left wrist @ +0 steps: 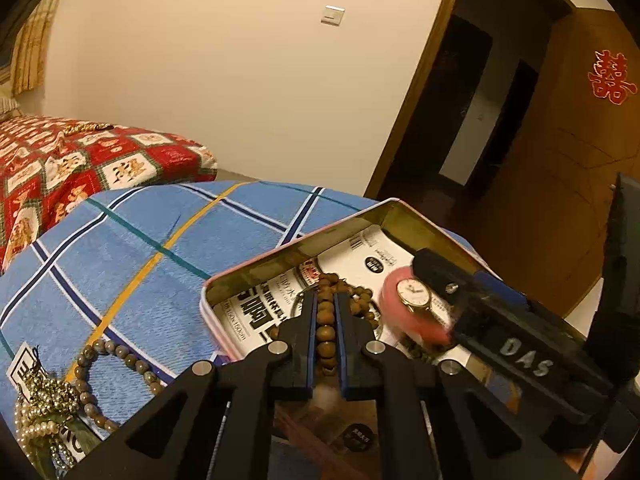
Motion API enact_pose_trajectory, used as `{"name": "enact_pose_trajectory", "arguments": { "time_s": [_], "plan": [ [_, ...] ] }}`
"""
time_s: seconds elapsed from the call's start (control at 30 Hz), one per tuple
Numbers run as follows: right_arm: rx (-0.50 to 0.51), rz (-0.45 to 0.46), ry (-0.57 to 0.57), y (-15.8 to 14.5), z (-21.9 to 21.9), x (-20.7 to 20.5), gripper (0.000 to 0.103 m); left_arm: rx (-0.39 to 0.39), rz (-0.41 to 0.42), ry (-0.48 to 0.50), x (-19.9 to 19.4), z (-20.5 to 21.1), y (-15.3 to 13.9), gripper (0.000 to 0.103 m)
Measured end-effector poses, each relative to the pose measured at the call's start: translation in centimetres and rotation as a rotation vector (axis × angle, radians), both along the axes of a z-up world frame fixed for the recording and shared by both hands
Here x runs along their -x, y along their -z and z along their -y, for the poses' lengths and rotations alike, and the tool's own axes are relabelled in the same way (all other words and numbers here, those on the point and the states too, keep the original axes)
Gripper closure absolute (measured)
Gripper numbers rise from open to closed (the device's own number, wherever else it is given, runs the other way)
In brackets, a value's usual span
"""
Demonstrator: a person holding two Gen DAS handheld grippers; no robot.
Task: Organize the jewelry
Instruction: 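Lower the bead bracelet into the tin with the left tool while the right drops the pink bangle in, then move both open tools back from the tin to the remaining jewelry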
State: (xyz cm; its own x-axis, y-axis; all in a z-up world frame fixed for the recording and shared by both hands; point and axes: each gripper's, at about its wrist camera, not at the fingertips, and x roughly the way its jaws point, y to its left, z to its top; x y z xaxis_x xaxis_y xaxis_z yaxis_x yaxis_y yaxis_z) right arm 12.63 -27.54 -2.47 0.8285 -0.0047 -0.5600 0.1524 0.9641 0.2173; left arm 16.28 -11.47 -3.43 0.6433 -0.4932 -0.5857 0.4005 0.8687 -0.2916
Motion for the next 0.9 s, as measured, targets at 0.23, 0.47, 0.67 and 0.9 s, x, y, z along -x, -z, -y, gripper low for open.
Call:
{"name": "enact_pose_trajectory", "arguments": {
  "time_s": [0.23,0.47,0.67,0.9],
  "plan": [
    [-0.022,0.098,0.128,-1.3,1.8,2.2,0.016,0.011,0.093,-0.073,1.7,-1.3,-1.0,0.04],
    [-0.043,0.179,0.423,-1.8,5.7,5.5,0.012,-0.004,0.142,-0.124,2.5,-1.9,-1.5,0.036],
    [-0.02,0.16,0.438,-1.8,5.3,5.4,0.012,-0.022,0.157,-0.142,4.5,-2.9,-1.6,0.036],
    [0.024,0.162,0.4,-1.8,3.5,6.0,0.012,-0.052,0.15,-0.157,6.1,-3.6,-1.4,0.036]
  ]
}}
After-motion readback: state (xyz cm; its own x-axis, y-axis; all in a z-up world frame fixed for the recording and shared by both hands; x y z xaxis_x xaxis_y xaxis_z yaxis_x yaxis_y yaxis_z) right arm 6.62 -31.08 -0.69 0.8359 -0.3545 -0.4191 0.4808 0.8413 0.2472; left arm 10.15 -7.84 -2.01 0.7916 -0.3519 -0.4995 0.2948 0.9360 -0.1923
